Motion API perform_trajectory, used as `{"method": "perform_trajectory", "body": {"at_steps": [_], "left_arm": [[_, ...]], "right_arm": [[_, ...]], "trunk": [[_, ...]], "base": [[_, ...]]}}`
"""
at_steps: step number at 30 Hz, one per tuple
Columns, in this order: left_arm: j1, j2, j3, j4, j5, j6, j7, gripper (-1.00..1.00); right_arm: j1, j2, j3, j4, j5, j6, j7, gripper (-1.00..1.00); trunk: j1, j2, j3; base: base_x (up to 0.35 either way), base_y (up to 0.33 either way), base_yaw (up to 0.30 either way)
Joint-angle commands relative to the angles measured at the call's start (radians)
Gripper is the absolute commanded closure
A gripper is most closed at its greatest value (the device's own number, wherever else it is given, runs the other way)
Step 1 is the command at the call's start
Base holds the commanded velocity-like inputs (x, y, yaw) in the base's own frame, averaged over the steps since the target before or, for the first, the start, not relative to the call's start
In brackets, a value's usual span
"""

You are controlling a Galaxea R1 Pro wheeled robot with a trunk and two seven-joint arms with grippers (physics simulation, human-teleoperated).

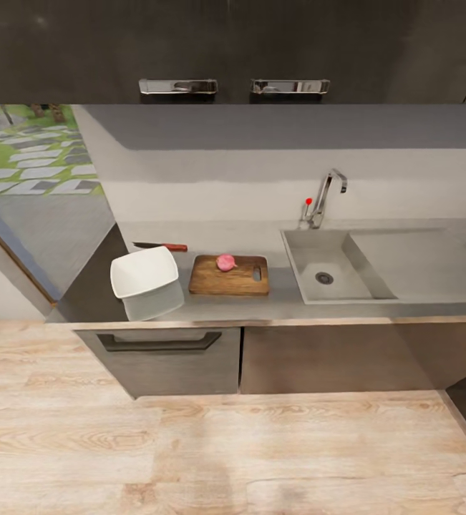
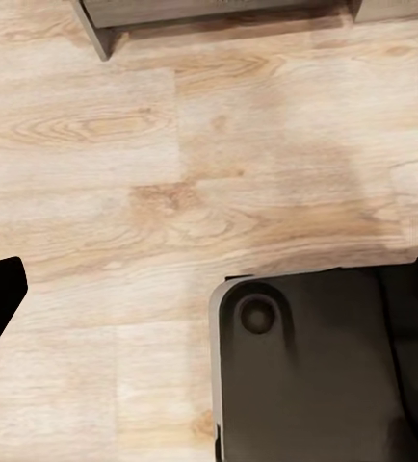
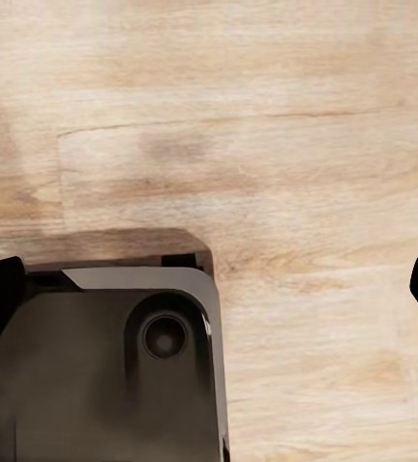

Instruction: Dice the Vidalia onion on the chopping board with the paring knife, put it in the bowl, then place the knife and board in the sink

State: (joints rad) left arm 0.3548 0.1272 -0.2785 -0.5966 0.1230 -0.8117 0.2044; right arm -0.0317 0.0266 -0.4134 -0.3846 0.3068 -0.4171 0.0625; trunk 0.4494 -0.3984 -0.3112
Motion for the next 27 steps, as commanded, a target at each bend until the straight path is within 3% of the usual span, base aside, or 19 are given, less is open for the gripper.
{"method": "perform_trajectory", "body": {"at_steps": [1,27], "left_arm": [[0.0,-0.002,-0.008,-0.001,0.01,-0.001,0.004,-1.0],[0.0,-0.007,-0.008,0.006,0.01,-0.001,0.004,-1.0]], "right_arm": [[-0.001,0.001,-0.008,0.0,0.005,-0.003,0.007,-1.0],[-0.001,0.001,-0.008,0.0,0.005,-0.003,0.007,-1.0]], "trunk": [[0.001,-0.002,0.0],[0.001,-0.002,0.041]], "base": [[0.0,0.0,0.0],[0.0,0.0,0.0]]}}
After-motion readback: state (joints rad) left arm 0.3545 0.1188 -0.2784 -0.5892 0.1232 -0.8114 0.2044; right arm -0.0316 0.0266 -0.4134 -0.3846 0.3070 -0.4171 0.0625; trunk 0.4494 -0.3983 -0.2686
